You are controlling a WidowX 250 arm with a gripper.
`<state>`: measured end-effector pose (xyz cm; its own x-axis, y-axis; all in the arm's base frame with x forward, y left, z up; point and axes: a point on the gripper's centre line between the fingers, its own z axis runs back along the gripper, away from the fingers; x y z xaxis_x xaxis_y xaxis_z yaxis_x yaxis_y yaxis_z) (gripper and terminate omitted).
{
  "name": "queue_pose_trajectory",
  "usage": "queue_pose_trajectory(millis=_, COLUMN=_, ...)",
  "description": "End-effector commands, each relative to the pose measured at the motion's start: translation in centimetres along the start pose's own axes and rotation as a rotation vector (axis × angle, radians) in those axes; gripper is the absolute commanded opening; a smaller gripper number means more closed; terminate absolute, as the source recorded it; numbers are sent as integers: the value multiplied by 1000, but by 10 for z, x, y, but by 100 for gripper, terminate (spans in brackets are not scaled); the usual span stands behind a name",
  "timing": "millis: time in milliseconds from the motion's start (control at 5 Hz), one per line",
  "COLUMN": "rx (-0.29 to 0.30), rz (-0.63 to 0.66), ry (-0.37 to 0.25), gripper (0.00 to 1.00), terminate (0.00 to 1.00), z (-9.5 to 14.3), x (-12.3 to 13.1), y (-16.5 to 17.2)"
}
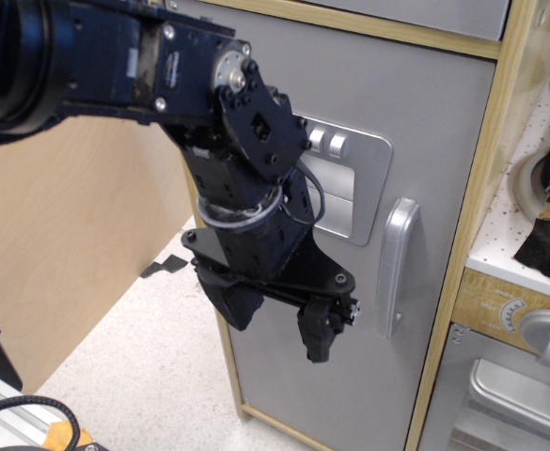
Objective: Open fridge
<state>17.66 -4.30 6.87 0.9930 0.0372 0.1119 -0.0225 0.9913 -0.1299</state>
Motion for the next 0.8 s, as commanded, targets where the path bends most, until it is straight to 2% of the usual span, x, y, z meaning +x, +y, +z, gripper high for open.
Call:
queue_pose_trajectory(millis=0, rx=0, rz=0, ry=0, gripper=100, terminate=0, z=0, x=0, y=0)
queue_pose_trajectory(millis=200, rx=5, rz=9, ry=-37, gripper=100, terminate=0, z=-17, x=23, y=-3)
queue_pose_trajectory(millis=400, rx=-25, rz=-9, ry=-19, gripper=100, terminate=0, z=-28, x=47, y=-7)
queue_pose_trajectory(millis=600, rx=-29, rz=-15, ry=-43, gripper=100, terminate=0, z=-38, x=61, y=-9)
